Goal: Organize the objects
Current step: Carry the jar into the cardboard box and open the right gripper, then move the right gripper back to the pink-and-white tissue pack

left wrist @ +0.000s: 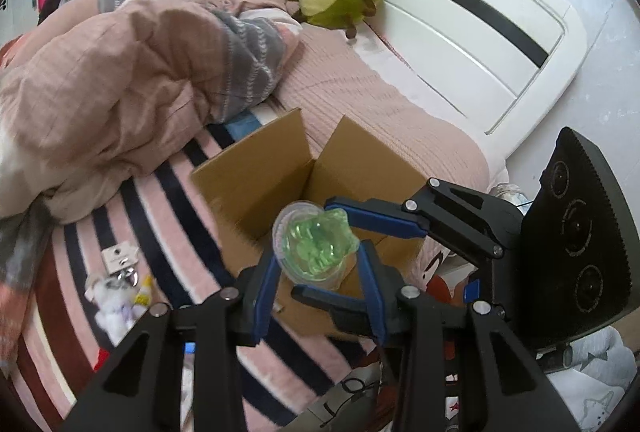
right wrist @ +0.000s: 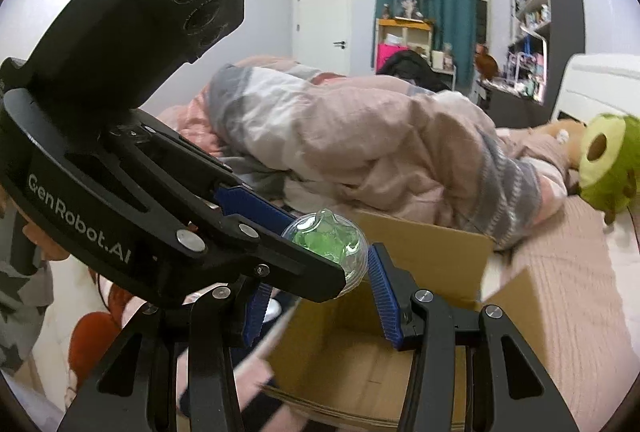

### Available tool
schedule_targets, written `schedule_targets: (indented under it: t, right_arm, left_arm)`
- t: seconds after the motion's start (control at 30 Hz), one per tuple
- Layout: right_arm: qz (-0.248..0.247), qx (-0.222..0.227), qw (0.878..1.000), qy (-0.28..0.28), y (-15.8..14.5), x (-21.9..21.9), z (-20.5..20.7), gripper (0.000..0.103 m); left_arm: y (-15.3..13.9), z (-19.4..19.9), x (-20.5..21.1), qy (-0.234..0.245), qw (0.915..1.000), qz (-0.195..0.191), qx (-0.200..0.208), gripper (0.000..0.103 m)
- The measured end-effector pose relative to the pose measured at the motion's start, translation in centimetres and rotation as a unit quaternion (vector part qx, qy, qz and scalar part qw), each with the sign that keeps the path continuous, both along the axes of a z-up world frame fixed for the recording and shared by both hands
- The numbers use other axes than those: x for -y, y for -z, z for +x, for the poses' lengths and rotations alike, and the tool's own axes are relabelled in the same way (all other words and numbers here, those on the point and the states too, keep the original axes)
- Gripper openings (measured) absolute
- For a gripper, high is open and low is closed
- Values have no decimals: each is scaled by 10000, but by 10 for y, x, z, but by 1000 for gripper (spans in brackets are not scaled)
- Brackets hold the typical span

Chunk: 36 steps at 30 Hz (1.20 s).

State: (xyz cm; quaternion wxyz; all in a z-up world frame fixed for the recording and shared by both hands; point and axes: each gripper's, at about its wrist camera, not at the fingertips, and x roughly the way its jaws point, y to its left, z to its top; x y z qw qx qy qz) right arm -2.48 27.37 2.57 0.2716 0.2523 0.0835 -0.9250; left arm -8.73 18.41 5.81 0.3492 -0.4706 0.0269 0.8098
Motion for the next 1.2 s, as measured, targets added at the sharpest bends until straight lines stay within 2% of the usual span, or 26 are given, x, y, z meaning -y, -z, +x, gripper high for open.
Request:
schedule_targets:
  t: [0.23, 0.43, 0.63, 0.7, 0.73, 0.83, 0.87, 0.97, 1.03, 1.13, 1.2]
  right_arm:
    - [-172, 488, 9985, 199, 8, -39, -24, 42]
    - [-18, 983, 9948, 274, 22, -45, -35, 42]
    - [71, 1251, 9916, 322, 30, -48, -39, 42]
    - [157, 1264, 9913, 342, 30, -48, -38, 43]
    - [199, 1253, 9913, 351, 30, -48, -37, 44]
    - [275, 1143, 9922, 418, 28, -47, -33, 55]
    - [267, 1122, 9923, 442, 27, -48, -31, 59]
    - [203, 1071, 9929, 482, 24, -48, -27, 59]
    - [119, 1024, 9936, 470, 21, -47, -21, 59]
    - [75, 903, 9950, 413, 14, -41, -11, 59]
    - [17, 819, 9960, 345, 9, -33, -1, 59]
  left_arm:
    - [10, -24, -44, 22, 9992, -297, 281, 36]
    - [33, -38, -58, 31, 9966, -488, 670, 37]
    - [42, -44, -68, 13, 9937, -680, 891, 38]
    - [42, -44, -72, 4, 9928, -833, 860, 44]
    - [43, -44, -73, -12, 9923, -920, 833, 50]
    - [41, -42, -72, -50, 9918, -1030, 749, 63]
    - [40, -40, -70, -67, 9919, -1043, 718, 65]
    - [31, -36, -63, -114, 9929, -1042, 562, 65]
    - [20, -28, -54, -159, 9940, -1018, 369, 67]
    - [-2, -13, -34, -262, 9955, -907, -63, 84]
    - [-14, -2, -17, -337, 9953, -842, -338, 86]
